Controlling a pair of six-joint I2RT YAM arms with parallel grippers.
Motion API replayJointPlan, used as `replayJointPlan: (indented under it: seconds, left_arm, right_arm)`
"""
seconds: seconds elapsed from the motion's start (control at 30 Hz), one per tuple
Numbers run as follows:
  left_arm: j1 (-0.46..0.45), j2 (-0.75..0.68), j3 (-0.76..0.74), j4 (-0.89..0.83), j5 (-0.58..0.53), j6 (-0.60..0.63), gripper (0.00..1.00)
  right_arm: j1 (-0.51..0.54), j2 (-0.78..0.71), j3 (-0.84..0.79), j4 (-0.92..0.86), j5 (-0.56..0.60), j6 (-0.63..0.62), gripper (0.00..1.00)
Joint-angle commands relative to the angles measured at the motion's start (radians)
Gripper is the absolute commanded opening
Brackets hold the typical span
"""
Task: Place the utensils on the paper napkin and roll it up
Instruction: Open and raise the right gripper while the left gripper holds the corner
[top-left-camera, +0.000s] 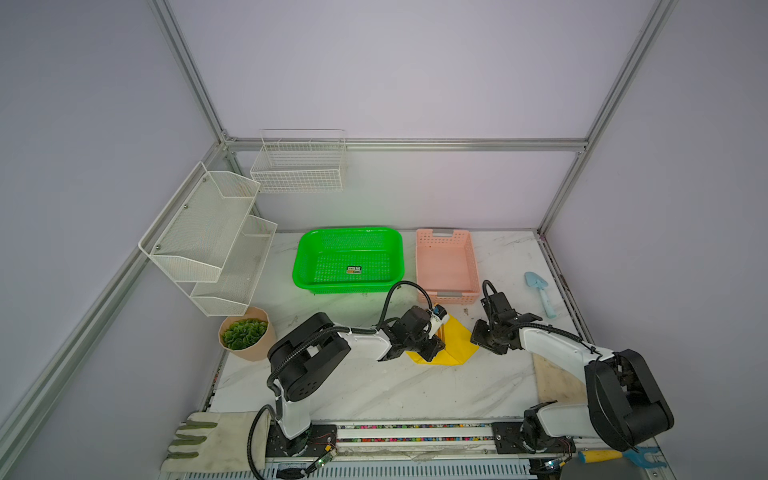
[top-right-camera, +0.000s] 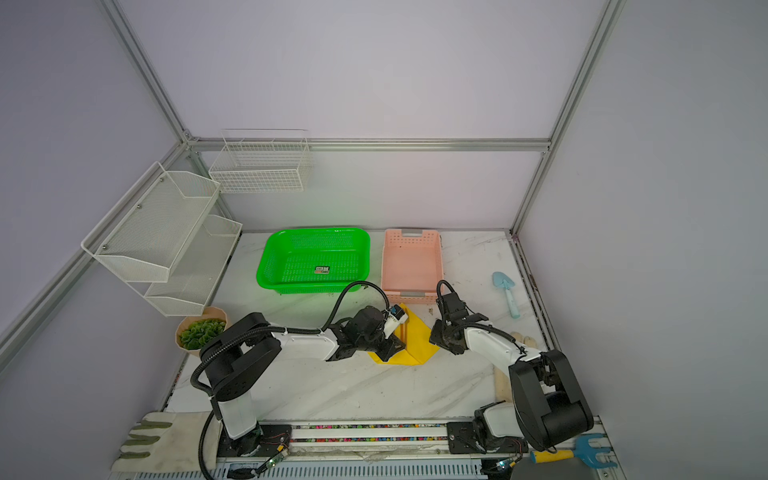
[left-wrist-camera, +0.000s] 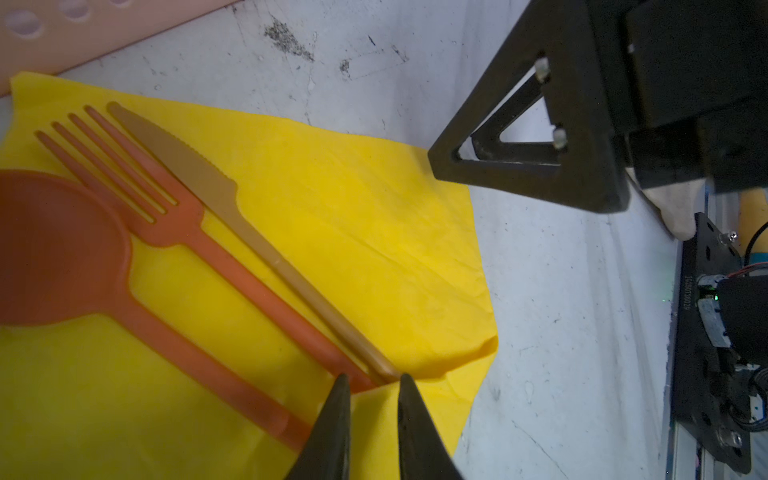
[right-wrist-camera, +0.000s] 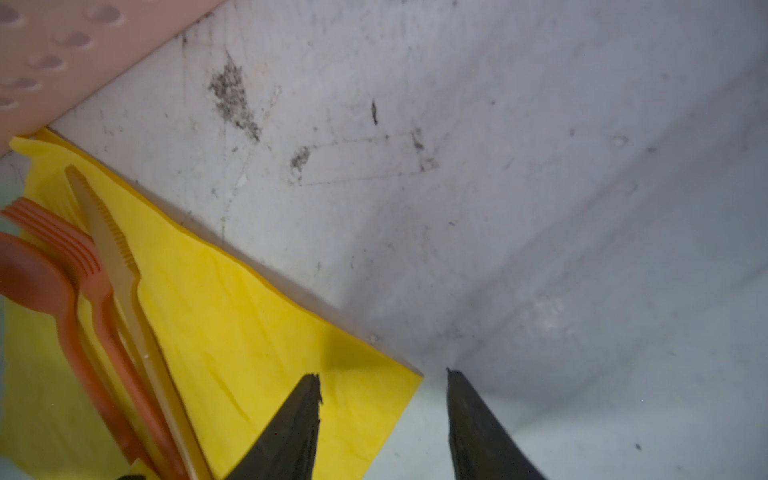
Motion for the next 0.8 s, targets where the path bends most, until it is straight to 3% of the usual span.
replayJointPlan:
  seconds: [0.0, 0.2, 0.57, 0.77]
  left_arm:
    - [0.005, -0.028, -0.032, 0.044, 0.007, -0.011, 0.21]
    - [0.005, -0.036, -0.051, 0.049, 0.004, -0.013, 0.21]
    - [0.005, -0.040, -0.083, 0.074, 0.007, -0.024, 0.21]
    - [0.005, -0.038, -0.085, 0.082, 0.000, -0.021, 0.21]
  right_arm:
    - [-0.003, 0.041, -0.003, 0.033, -0.035, -0.015, 0.50]
    - [-0.005, 0.064, -0.022, 0.068, -0.057, -0.018, 0.49]
    - [-0.002, 0.034, -0.044, 0.069, -0.104, -0.029, 0.37]
    - [-0.003, 0.042, -0.047, 0.084, -0.144, -0.035, 0.24]
